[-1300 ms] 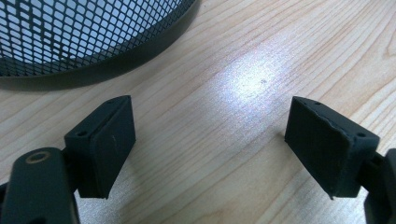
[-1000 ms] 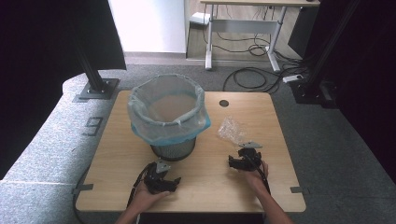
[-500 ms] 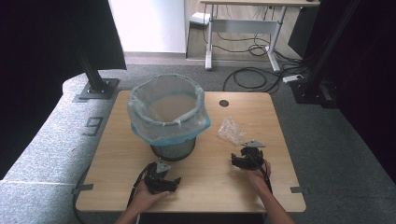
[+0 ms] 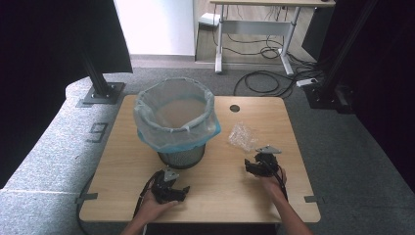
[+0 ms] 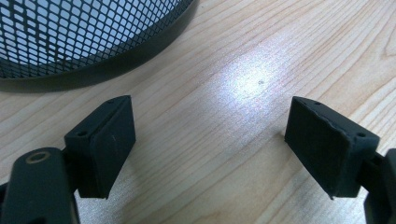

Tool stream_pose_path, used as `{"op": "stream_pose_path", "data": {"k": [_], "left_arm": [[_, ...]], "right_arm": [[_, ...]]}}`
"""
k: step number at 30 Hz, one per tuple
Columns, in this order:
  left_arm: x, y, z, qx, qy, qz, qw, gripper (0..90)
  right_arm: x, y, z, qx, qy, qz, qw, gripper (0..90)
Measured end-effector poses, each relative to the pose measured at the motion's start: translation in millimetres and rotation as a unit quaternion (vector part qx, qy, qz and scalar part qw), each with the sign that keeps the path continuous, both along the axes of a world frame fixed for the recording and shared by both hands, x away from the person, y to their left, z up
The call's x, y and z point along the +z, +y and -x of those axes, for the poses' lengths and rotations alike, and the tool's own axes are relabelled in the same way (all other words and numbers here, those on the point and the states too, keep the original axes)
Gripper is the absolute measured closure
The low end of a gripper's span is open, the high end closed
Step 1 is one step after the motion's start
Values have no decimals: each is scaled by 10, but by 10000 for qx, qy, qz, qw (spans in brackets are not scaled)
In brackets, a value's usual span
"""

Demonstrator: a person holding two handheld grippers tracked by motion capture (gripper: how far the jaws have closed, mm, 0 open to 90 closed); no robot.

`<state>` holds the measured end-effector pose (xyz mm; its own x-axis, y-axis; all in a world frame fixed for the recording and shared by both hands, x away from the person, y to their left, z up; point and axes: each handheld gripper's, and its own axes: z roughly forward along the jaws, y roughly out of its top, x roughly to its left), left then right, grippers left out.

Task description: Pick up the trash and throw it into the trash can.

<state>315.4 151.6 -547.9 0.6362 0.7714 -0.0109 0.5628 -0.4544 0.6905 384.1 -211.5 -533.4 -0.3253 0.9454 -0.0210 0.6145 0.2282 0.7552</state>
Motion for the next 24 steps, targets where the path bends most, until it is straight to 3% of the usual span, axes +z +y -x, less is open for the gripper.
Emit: {"op": "stream_pose_path", "data": {"k": [24], "left_arm": [[1,-5,1,-16,5,5,10000,160]], "right_arm": [[31,-118,-38,97,-100,-140,9998,360]]}}
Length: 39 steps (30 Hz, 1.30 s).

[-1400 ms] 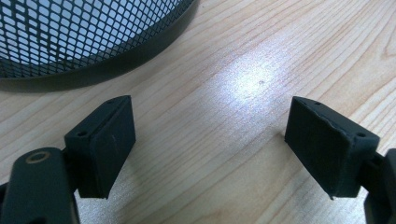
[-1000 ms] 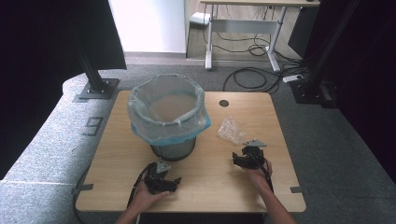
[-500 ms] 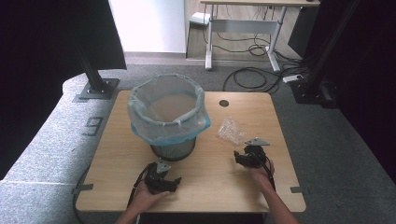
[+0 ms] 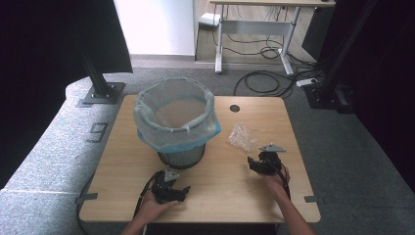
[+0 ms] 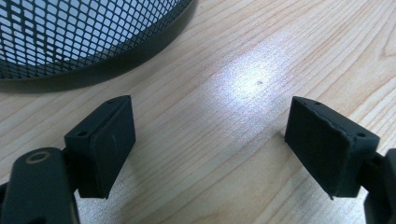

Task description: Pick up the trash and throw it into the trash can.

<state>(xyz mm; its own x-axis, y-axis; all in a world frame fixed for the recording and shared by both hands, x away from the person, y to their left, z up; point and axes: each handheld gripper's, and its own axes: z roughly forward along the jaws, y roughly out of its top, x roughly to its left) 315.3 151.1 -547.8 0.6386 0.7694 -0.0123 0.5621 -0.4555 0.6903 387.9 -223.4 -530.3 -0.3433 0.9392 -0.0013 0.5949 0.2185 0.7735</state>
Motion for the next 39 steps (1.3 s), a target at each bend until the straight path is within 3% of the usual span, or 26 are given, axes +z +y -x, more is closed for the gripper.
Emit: {"op": "stream_pose_path", "data": {"k": [39], "left_arm": [[1,-16,3,-11,-5,-16,10000,161]], "right_arm": [[-46,96,-52,248,-259,79,9993,374]]}}
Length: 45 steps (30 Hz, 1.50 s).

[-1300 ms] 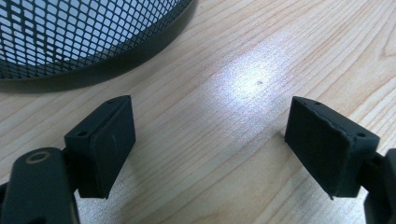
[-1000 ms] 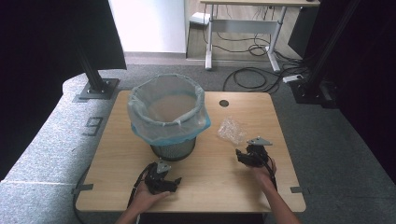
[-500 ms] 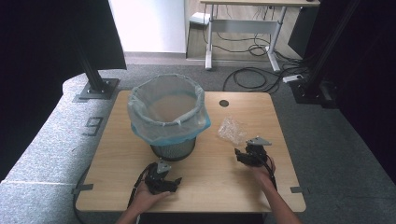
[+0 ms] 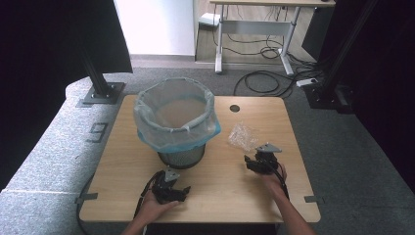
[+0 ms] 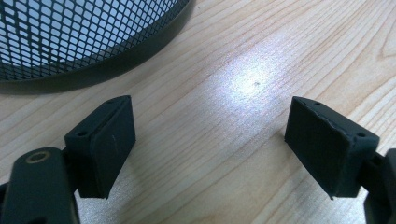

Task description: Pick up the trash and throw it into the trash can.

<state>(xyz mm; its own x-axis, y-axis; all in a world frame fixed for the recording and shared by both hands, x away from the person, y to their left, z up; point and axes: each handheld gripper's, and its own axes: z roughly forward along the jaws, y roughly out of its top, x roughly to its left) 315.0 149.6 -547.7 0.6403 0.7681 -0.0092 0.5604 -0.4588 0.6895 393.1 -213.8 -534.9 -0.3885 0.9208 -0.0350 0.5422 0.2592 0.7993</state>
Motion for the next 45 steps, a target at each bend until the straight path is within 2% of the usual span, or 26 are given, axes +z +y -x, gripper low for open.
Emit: {"op": "stream_pose_path", "data": {"k": [9,30,45], "left_arm": [[0,-3,0,-3,-1,2,10000,161],[0,-8,0,-9,-2,0,10000,161],[0,-10,0,-12,-2,3,10000,161]], "right_arm": [[-47,54,-43,57,40,117,9999,377],[-55,61,-51,73,75,128,9999,388],[-85,98,-51,95,142,345,9993,396]]}}
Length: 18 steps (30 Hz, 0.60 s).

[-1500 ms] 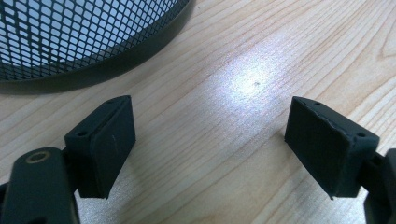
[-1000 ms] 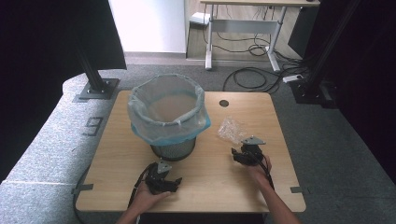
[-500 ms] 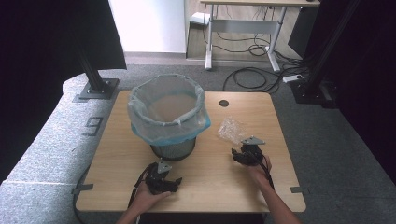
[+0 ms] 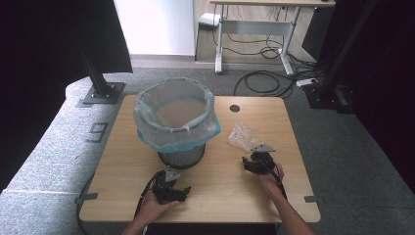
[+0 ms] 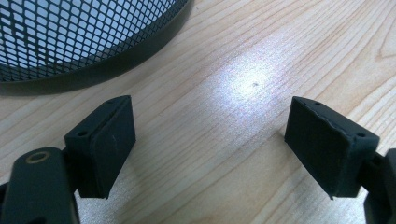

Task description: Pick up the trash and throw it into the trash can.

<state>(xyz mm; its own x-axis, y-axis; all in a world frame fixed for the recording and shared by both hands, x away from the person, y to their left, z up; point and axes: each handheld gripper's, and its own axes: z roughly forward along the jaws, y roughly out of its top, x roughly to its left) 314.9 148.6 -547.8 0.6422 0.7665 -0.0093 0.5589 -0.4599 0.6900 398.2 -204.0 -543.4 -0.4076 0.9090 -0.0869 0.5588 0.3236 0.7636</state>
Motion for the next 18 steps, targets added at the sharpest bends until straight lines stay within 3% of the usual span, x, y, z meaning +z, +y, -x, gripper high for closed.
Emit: {"op": "stream_pose_path", "data": {"k": [7,13,18], "left_arm": [[0,-1,0,-1,0,-1,10000,161],[0,-4,0,1,0,-4,10000,160],[0,-6,0,-1,1,-4,10000,161]], "right_arm": [[13,-1,6,-29,-28,-19,10000,408],[51,-15,13,-5,-76,-267,9996,439],[78,1,2,18,-112,-337,9994,437]]}}
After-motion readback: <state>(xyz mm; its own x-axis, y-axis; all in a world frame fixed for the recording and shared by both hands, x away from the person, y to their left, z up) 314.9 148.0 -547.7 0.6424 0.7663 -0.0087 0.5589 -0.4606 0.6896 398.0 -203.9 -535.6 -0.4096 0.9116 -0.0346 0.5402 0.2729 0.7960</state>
